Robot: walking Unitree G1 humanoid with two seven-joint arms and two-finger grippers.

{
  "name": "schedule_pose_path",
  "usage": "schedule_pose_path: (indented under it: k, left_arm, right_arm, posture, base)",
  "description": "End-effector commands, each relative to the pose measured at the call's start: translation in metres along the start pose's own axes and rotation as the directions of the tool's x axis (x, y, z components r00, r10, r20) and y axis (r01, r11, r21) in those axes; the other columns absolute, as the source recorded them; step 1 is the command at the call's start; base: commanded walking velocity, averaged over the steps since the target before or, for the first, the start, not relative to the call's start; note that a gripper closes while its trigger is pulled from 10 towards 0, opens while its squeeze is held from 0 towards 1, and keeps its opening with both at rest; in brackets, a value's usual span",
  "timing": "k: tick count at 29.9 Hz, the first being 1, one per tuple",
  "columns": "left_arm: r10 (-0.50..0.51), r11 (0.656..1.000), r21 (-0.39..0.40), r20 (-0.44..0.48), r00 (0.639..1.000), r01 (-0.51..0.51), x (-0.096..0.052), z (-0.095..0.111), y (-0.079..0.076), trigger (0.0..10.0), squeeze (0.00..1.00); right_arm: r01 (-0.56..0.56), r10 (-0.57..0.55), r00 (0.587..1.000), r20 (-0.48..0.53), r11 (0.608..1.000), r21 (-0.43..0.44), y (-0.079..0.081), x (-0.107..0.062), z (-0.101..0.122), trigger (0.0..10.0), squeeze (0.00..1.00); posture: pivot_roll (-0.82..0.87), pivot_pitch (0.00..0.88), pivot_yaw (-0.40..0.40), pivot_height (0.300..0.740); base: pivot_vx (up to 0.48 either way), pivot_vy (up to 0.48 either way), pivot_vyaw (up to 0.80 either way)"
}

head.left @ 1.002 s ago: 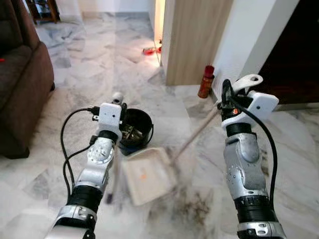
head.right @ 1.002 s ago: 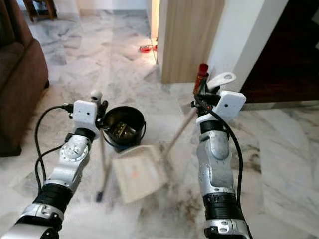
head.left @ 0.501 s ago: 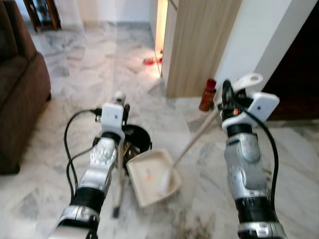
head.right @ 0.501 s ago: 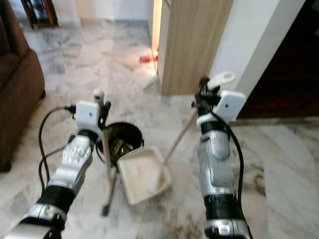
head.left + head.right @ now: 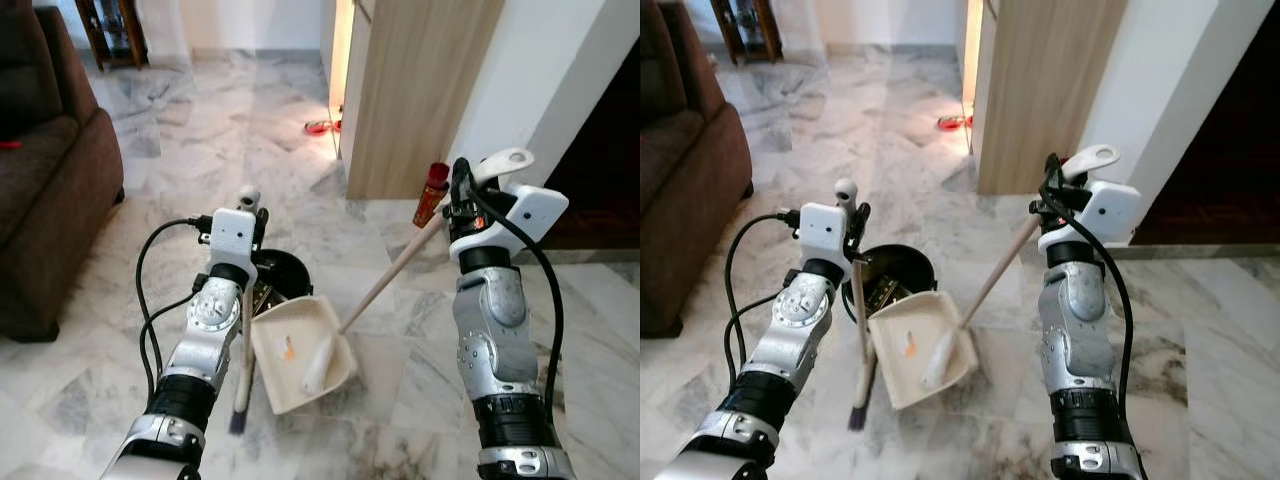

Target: Sweep floor

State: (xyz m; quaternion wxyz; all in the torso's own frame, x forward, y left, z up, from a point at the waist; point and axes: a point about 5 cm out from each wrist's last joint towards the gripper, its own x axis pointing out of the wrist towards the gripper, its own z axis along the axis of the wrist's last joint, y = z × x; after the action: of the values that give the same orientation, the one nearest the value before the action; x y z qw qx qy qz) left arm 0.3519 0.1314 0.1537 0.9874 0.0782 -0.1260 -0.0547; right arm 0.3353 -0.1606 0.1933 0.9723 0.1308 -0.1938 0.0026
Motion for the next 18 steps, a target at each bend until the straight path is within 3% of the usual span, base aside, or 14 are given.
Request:
schedule_pose_path:
  k: [1, 9, 18]
  left_arm:
    - [-0.006, 1.000, 0.008, 0.072, 0.997, 0.005, 0.0038, 0.0155, -0.0008, 10.0, 0.00]
    - [0.008, 1.000, -0.003, 0.065, 0.998, -0.007, 0.0030, 0.0144, 0.0005, 10.0, 0.00]
    - [0.015, 1.000, -0.004, 0.053, 0.998, -0.015, 0.0038, 0.0137, 0.0017, 10.0, 0.00]
  right_arm:
    - [-0.015, 0.014, 0.999, 0.045, 1.000, 0.018, 0.0041, 0.0036, 0.0100, 10.0, 0.00]
    - [-0.016, 0.015, 0.999, 0.038, 1.000, 0.021, 0.0047, 0.0038, 0.0094, 10.0, 0.00]
    - [-0.013, 0.012, 0.999, 0.030, 1.000, 0.022, 0.0035, 0.0041, 0.0090, 10.0, 0.00]
  posture:
    - [0.12, 0.026, -0.026, 0.740]
    - [0.12, 0.034, -0.027, 0.740]
    - [0.12, 0.049, -0.028, 0.740]
  base:
    - [0.000, 0.000, 0.00]
    - [0.000, 0.000, 0.00]
    - [0.000, 0.308, 0.00]
